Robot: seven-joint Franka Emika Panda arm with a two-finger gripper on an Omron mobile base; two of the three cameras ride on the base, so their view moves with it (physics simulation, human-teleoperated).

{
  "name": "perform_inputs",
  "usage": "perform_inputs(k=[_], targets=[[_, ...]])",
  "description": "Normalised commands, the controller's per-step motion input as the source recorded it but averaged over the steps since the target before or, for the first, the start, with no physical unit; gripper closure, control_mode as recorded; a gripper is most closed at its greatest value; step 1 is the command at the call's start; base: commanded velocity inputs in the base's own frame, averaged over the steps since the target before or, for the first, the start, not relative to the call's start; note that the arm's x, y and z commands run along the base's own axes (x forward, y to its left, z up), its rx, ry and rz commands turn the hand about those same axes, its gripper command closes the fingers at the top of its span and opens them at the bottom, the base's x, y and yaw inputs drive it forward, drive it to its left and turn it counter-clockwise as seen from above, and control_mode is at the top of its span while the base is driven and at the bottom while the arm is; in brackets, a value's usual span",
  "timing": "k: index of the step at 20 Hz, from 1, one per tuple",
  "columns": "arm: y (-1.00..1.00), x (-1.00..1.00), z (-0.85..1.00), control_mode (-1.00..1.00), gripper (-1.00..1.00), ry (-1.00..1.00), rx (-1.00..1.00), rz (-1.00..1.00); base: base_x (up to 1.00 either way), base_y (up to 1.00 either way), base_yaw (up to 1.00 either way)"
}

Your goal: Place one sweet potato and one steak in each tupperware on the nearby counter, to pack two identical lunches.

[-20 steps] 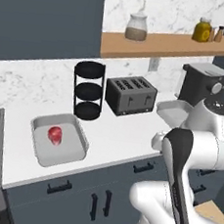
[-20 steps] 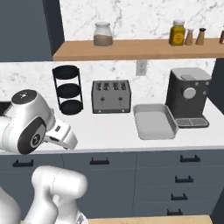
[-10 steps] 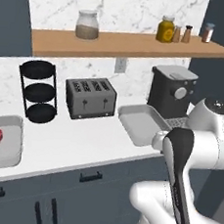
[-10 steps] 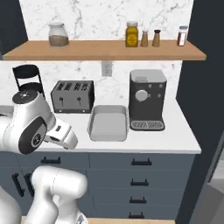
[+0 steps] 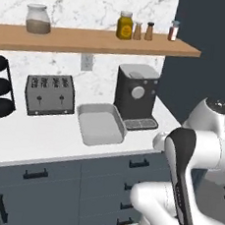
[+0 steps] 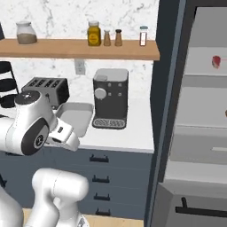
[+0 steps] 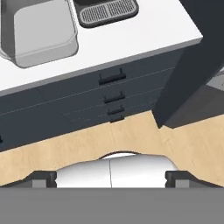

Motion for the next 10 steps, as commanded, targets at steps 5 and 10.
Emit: perform_inputs(k=[5, 10], targets=[[0.0, 0.0, 0.0, 1.0, -1.0, 0.0, 0.0, 0.0, -0.81, -0.22, 0.02], [0.0, 0.0, 0.0, 1.0, -1.0, 0.0, 0.0, 0.0, 0.02, -0.69, 0.04]])
